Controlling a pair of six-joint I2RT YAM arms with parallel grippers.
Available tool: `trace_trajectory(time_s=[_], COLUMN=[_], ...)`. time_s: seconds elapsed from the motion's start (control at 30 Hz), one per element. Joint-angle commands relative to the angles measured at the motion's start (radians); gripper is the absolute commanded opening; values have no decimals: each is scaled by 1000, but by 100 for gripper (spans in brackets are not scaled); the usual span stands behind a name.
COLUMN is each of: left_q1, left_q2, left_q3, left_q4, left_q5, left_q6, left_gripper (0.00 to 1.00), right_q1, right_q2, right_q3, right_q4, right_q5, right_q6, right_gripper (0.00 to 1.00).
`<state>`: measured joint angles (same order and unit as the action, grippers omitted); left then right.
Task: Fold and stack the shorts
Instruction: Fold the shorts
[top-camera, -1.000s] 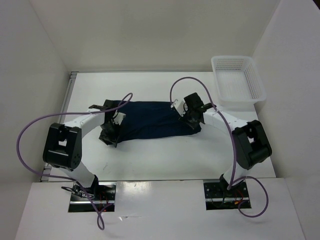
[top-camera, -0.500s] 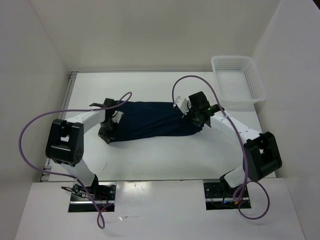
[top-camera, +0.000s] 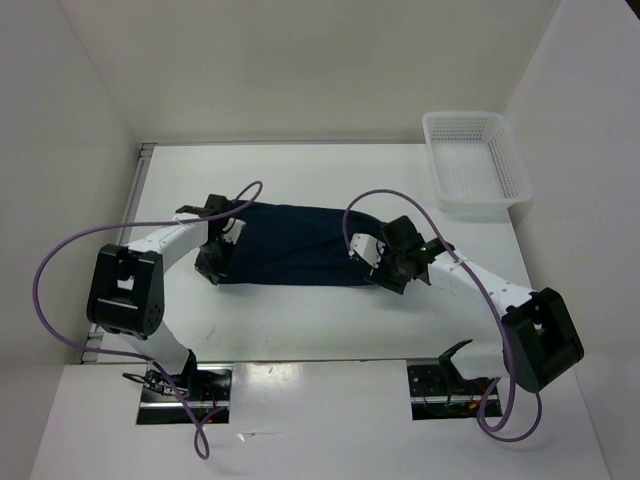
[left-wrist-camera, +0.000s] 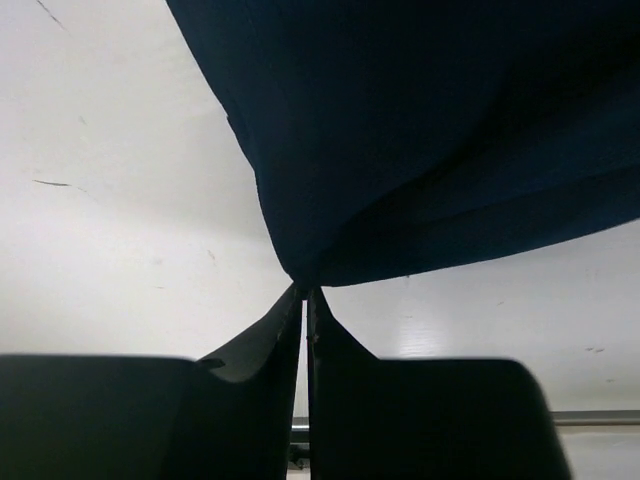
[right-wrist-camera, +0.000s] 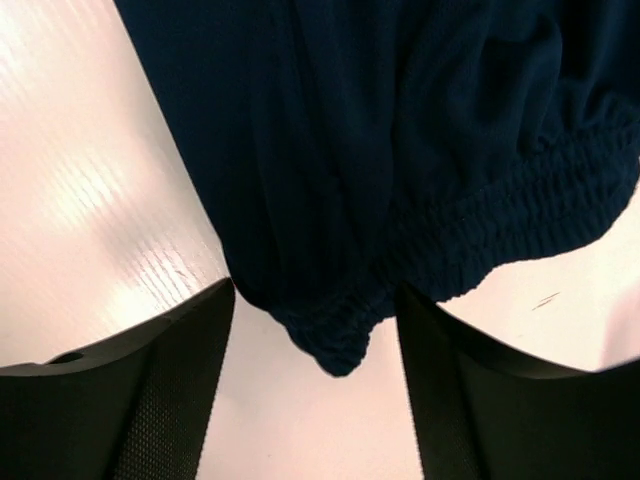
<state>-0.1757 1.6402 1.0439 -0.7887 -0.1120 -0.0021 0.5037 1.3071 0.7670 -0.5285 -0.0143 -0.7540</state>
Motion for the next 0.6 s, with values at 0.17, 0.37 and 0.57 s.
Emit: trace_trajectory(time_s=[0.17,0.37,0.57], left_q1=[-1,33,33], left_q2=[-19,-94,-22], left_q3=[-7,44,85], left_q4=[-59,-99,-66], left_q5=[17,38,38], left_q6=[2,2,2], left_gripper=[33,39,42], right_q1=[4,-91,-384], right_q2=[-42,9,136], right_q3=[146,273,250], right_q4=[-60,-82,-24], right_q5=[-71,-182,-259], right_q6=[154,487,915], right_gripper=[74,77,77])
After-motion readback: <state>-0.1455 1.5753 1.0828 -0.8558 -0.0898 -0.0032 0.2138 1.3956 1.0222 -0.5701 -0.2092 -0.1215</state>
